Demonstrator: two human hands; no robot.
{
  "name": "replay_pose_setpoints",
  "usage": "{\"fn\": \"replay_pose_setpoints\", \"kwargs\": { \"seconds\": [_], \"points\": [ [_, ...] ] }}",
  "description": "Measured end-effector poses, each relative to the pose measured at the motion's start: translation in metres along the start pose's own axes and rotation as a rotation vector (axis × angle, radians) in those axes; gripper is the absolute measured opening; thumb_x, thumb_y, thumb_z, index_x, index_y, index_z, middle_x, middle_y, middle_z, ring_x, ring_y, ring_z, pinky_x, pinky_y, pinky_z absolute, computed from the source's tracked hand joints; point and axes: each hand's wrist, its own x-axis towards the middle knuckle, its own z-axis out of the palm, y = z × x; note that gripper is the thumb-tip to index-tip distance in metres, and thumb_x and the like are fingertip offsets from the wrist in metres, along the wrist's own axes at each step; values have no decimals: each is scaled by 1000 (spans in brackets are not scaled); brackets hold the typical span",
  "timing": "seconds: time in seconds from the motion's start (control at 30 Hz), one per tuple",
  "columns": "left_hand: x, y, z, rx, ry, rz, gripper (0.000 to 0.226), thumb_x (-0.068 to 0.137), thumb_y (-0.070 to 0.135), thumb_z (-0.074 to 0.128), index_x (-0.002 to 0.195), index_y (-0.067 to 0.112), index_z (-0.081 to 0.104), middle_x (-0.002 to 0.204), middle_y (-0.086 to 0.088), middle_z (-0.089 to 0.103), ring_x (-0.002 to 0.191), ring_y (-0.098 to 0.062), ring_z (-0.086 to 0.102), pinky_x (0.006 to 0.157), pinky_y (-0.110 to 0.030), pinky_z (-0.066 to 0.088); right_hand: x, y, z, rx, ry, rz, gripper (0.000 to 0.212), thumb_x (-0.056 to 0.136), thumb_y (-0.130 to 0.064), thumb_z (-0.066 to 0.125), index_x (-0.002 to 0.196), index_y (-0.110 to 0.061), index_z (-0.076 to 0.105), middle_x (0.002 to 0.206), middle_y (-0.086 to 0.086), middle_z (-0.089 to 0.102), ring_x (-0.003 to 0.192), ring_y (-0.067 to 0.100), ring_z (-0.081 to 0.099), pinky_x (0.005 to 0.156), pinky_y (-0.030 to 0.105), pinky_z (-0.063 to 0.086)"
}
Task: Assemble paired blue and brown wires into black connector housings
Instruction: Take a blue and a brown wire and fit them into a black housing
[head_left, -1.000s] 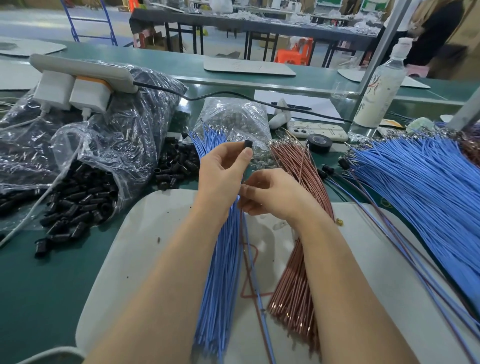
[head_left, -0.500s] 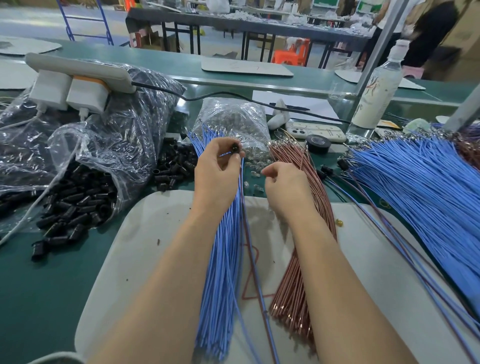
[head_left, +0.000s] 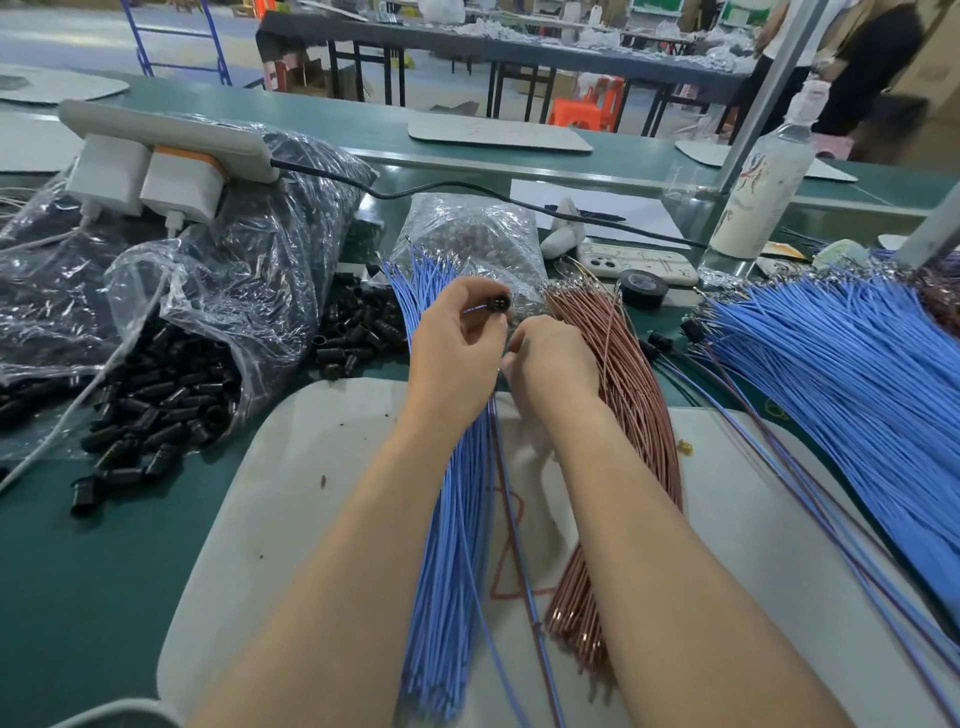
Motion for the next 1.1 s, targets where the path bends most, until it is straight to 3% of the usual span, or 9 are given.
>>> {"fn": "replay_pose_setpoints", "kwargs": {
  "seconds": [0.13, 0.23, 0.33, 0.47, 0.63, 0.87, 1.0, 1.1],
  "points": [
    [-2, 2, 0, 3, -31, 13, 25, 87, -10, 50, 99, 9, 61, 94, -3, 67, 90, -11, 64, 85, -15, 48, 3, -2, -2, 12, -60, -5, 21, 86, -17, 55, 104, -13, 66, 106, 13, 66, 101, 32, 60, 75, 31, 45],
    [-2, 3, -1, 17, -46, 17, 25, 88, -8, 51, 98, 12, 61, 93, 2, 67, 89, -6, 64, 83, -13, 47, 0, 7, -13, 255, 44, -47, 22, 93, -15, 51, 109, -9, 65, 109, 12, 64, 101, 27, 58, 87, 34, 46],
    [-3, 2, 0, 40, -69, 15, 26, 89, -5, 51, 97, 18, 60, 95, 5, 67, 92, -7, 64, 85, -15, 48, -9, 16, -37, 674, 158, -109, 14, 94, -18, 57, 98, -11, 68, 82, 0, 66, 75, 11, 59, 73, 26, 48],
    [-4, 2, 1, 76, -101, 13, 28, 90, -4, 52, 97, 22, 59, 94, 7, 66, 93, -8, 64, 88, -22, 50, -31, 19, -53, 1025, 94, -243, 8, 91, -16, 63, 84, -17, 64, 67, -6, 64, 59, 1, 58, 59, 16, 50],
    [-5, 4, 2, 129, -118, 45, 27, 89, -5, 51, 100, 17, 62, 94, 3, 67, 90, -8, 64, 87, -22, 51, -34, 20, -46, 1004, 117, -289, 11, 90, -7, 63, 84, -16, 63, 70, -4, 64, 58, -3, 58, 57, 13, 46],
    [-7, 2, 3, 213, -127, 69, 25, 90, -1, 52, 105, 16, 64, 94, 2, 68, 89, -11, 63, 85, -26, 52, -31, 24, -41, 887, 234, -305, 6, 88, -12, 67, 86, -18, 65, 77, -8, 67, 72, 5, 63, 70, 20, 51],
    [-7, 2, 2, 269, -133, 94, 26, 92, 3, 53, 112, 16, 64, 99, 4, 68, 89, -8, 61, 82, -16, 48, -32, 24, -40, 800, 312, -326, 5, 88, -14, 66, 90, -16, 70, 80, -9, 68, 73, -1, 61, 70, 9, 45],
    [-8, 4, 2, 319, -142, 149, 26, 92, 4, 54, 112, 15, 65, 99, 5, 66, 81, 0, 55, 72, -5, 40, -33, 23, -40, 702, 404, -339, 9, 89, -15, 65, 95, -12, 72, 85, -2, 69, 78, 5, 63, 73, 14, 49]
  ]
}}
